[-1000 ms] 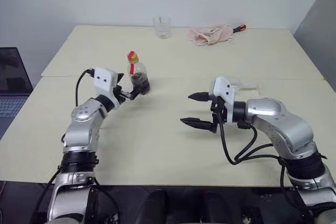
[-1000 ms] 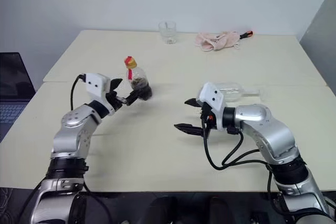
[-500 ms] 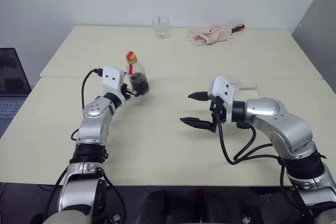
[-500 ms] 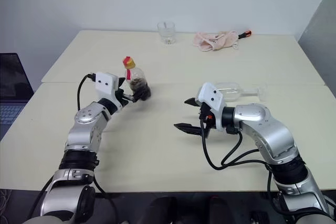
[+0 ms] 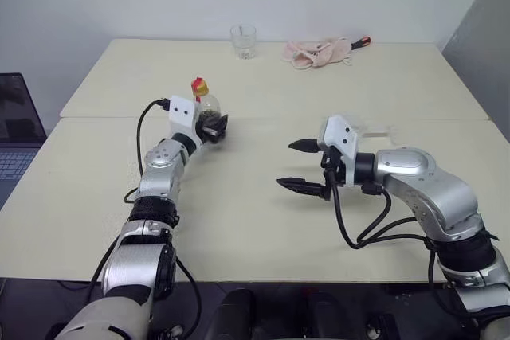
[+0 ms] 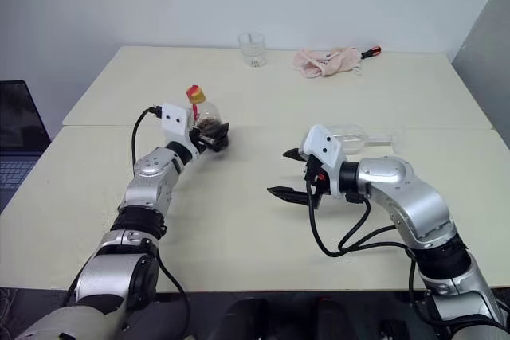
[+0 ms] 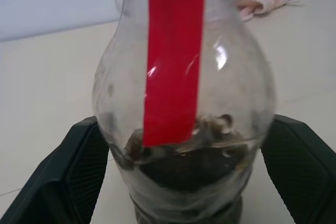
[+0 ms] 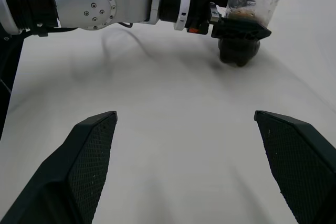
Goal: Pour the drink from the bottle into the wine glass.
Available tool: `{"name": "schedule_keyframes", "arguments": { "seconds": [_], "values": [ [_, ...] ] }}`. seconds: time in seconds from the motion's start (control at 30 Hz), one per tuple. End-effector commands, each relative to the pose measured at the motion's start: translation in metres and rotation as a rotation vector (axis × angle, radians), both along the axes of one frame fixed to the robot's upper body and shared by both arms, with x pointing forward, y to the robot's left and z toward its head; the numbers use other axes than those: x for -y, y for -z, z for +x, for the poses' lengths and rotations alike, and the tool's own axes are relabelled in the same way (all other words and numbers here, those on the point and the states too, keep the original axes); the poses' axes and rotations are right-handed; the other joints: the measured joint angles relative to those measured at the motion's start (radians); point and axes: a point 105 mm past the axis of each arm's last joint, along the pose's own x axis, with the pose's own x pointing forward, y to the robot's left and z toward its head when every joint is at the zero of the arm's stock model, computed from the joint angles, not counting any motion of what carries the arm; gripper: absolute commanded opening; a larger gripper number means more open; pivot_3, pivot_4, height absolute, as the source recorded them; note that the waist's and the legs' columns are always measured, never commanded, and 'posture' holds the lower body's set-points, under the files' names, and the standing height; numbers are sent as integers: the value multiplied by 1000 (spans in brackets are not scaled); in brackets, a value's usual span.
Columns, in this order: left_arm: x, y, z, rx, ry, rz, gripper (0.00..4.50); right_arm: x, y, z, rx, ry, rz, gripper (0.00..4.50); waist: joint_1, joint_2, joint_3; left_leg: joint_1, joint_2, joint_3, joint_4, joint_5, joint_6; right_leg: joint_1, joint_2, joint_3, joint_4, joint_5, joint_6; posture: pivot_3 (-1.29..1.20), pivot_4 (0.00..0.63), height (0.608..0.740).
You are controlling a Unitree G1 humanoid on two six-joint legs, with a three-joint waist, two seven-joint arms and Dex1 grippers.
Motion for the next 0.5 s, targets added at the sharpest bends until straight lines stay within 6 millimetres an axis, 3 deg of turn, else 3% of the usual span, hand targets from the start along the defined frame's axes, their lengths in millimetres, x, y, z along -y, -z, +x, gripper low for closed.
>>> {"name": "schedule_keyframes", "arguments": {
  "seconds": [0.03, 0.27, 0.47, 0.5],
  "values": [
    [3, -11, 6, 45, -2, -10, 4483, 1, -15, -2, 53, -3, 23, 4467, 0, 0, 0, 0, 0, 0, 0, 0, 0, 0, 0, 0, 0, 0, 0, 0, 150, 740],
    [14, -20, 12, 99, 19, -109, 4483, 1, -16, -2, 53, -5, 20, 4467, 0, 0, 0, -1, 0, 0, 0, 0, 0, 0, 0, -1, 0, 0, 0, 0, 150, 740],
    [11, -19, 12, 138, -15, -107, 4483, 4, -16, -1, 54, 6, 6, 4467, -1, 0, 0, 0, 0, 0, 1, 0, 0, 0, 0, -1, 0, 0, 0, 0, 150, 740],
    [11, -19, 12, 145, -15, -103, 4300, 5, -16, -1, 54, 8, 4, 4492, -1, 0, 0, 0, 0, 0, 1, 0, 0, 0, 0, -1, 0, 0, 0, 0, 150, 740]
  ]
}}
